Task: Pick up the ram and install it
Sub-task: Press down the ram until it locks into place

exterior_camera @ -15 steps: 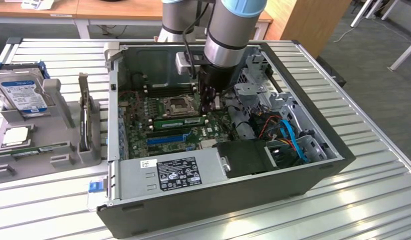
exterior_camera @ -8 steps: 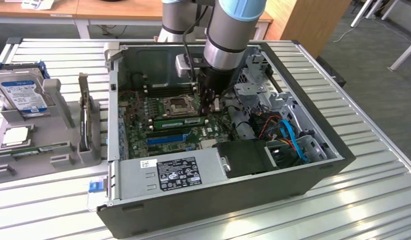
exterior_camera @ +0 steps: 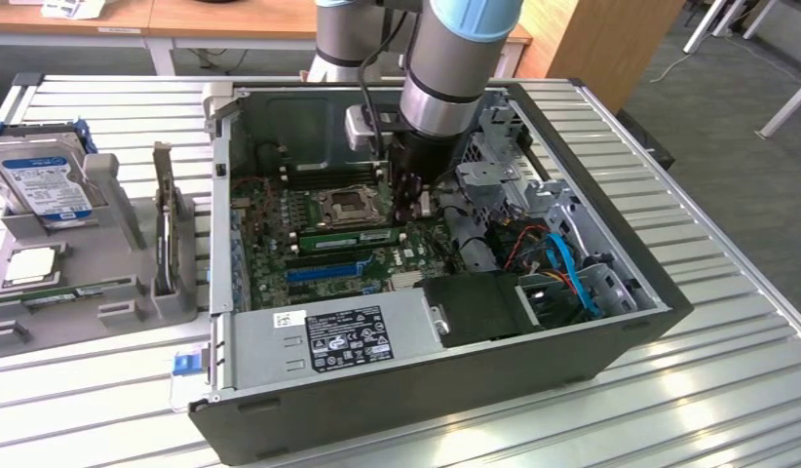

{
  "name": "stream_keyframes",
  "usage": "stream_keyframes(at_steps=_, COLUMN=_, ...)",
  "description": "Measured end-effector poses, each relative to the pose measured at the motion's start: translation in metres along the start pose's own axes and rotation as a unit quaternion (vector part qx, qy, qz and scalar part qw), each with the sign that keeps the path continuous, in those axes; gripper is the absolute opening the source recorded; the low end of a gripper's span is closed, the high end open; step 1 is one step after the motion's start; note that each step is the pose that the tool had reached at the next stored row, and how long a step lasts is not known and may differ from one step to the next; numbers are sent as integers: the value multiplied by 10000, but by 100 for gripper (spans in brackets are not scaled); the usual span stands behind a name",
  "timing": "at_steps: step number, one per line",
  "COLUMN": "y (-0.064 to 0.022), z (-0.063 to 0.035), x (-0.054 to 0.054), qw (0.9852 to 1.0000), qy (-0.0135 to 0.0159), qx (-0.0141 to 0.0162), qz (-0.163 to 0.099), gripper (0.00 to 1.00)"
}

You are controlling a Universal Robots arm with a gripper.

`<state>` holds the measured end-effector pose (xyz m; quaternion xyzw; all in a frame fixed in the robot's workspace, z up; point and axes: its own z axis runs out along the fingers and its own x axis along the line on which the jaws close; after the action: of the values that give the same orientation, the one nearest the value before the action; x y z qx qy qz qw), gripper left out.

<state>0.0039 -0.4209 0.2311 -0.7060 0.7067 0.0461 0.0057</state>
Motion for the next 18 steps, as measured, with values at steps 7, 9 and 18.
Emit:
stream_keyframes(at_steps=7, y=-1, z=22, x=2, qw=10000, qy=1, qx=0, qz=0, gripper=10)
stream_keyframes(at_steps=9, y=-1, z=22, x=3, qw=10000, qy=2, qx=0, qz=0, gripper=10)
stream_keyframes(at_steps=18, y=-2, z=32, x=3, qw=10000, qy=1, qx=0, qz=0, gripper=10)
